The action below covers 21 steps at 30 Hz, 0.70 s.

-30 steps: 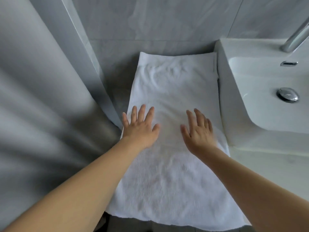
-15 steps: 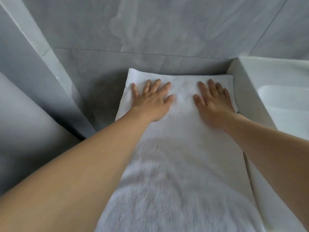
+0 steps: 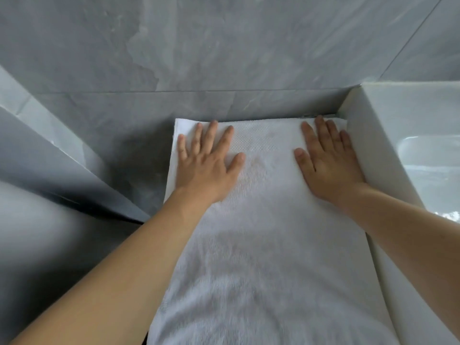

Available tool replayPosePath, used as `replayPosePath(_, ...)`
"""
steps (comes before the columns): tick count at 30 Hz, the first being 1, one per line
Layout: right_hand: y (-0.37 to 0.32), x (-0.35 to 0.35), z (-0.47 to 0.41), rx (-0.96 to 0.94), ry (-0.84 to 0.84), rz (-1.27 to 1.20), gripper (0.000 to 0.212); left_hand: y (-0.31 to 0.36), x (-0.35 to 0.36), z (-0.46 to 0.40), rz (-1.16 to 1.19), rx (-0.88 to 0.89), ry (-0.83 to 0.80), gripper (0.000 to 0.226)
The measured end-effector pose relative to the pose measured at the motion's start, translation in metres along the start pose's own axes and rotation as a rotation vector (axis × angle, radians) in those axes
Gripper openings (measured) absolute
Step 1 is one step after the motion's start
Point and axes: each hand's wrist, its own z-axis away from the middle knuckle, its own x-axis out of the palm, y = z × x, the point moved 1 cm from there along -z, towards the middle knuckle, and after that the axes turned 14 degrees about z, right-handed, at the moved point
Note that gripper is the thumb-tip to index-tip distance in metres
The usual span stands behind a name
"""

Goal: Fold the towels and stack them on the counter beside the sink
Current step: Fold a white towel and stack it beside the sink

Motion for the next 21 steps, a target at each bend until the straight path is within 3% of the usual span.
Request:
replayPosePath(8, -0.007, -0.009, 0.001, 0.070, -0.097, 0.054, 0.065, -0.008, -0.015, 0.017, -0.022, -0.092, 0.002, 0.073)
replayPosePath(12, -0.041, -0.041, 0.074, -0.024, 0.067, -0.308, 0.067, 0.016, -0.008, 0.113, 0.049, -0.017, 0.146, 0.070)
replayPosePath(14, -0.066, -0.039, 0.146, -0.117, 0.073, -0.347, 0.065, 0.025, 0.010, 0.183, 0.069, -0.036, 0.122, 0.069)
replayPosePath(17, -0.073, -0.011, 0.229, -0.210, -0.098, -0.196, 0.066, 0.021, 0.035, 0.245, 0.016, -0.168, -0.013, 0.071)
replayPosePath(21, -0.059, 0.018, 0.252, -0.195, -0.196, -0.026, 0.069, 0.015, 0.044, 0.250, -0.032, -0.227, -0.054, 0.074)
